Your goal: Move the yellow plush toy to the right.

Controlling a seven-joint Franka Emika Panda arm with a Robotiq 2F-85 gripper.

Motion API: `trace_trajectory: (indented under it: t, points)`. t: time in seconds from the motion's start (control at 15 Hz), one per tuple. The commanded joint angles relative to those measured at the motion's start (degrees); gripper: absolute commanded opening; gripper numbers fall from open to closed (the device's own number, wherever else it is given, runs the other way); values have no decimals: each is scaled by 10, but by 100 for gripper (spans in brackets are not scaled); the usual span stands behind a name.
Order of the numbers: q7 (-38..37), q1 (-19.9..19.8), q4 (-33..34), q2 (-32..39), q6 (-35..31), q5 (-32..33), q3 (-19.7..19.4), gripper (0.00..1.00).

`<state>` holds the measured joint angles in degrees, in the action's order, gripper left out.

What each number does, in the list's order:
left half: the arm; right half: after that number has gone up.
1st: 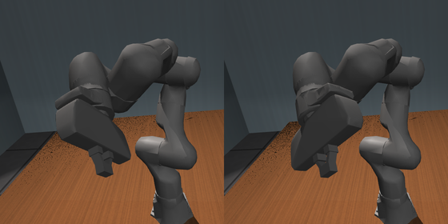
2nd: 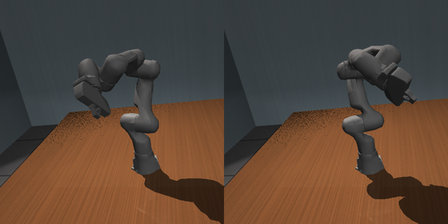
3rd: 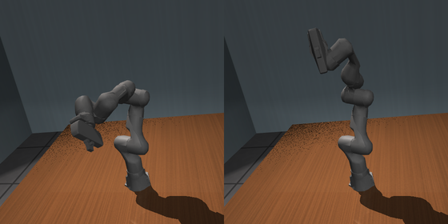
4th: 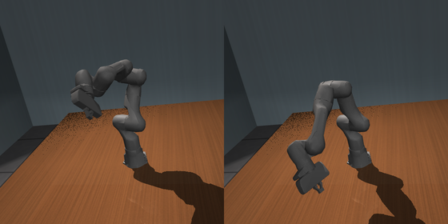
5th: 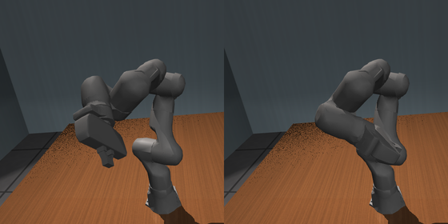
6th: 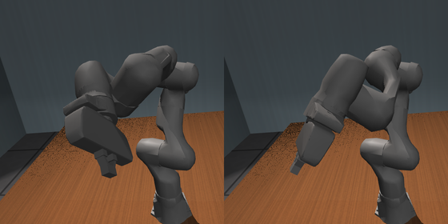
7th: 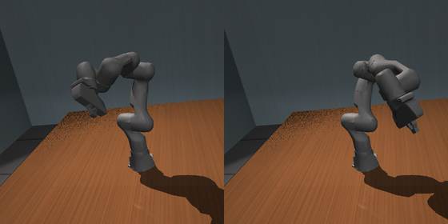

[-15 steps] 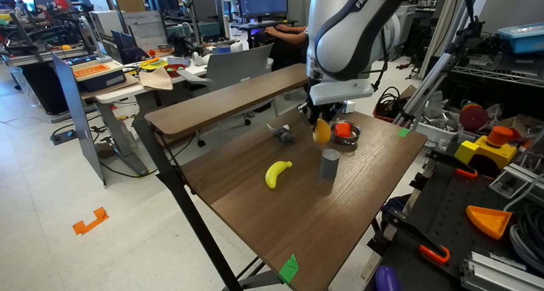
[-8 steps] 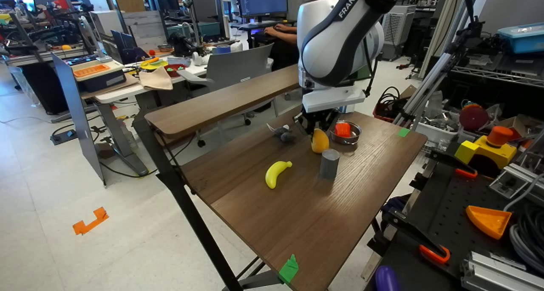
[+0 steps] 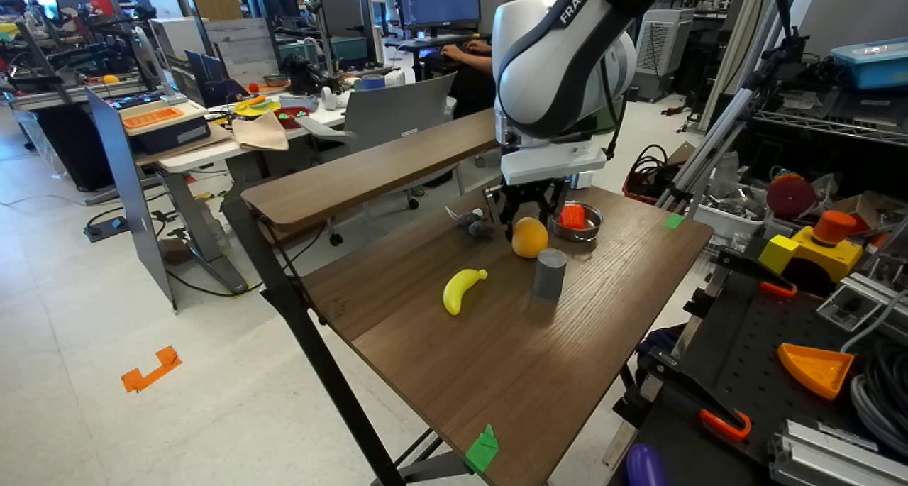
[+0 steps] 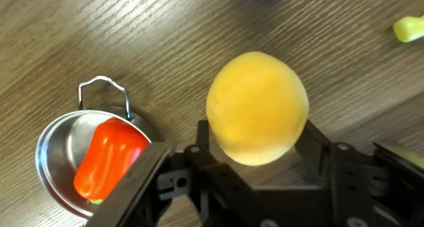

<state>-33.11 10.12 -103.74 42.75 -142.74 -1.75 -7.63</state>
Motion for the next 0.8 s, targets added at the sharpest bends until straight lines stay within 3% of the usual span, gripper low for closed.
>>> trace_trajectory:
  t: [0.0, 0.2, 0.47, 0.6, 0.67, 0.73]
  points:
    - [12, -5, -18, -23, -12, -9, 9, 96]
    - [15, -2, -44, -48, -40, -5, 8, 100]
    - [35, -5, -115, -114, -132, -12, 14, 100]
    - [47, -8, -141, -145, -142, -17, 20, 100]
    - [52, -8, -142, -153, -116, -17, 22, 100]
    - [31, 3, -107, -117, -118, -3, 6, 100]
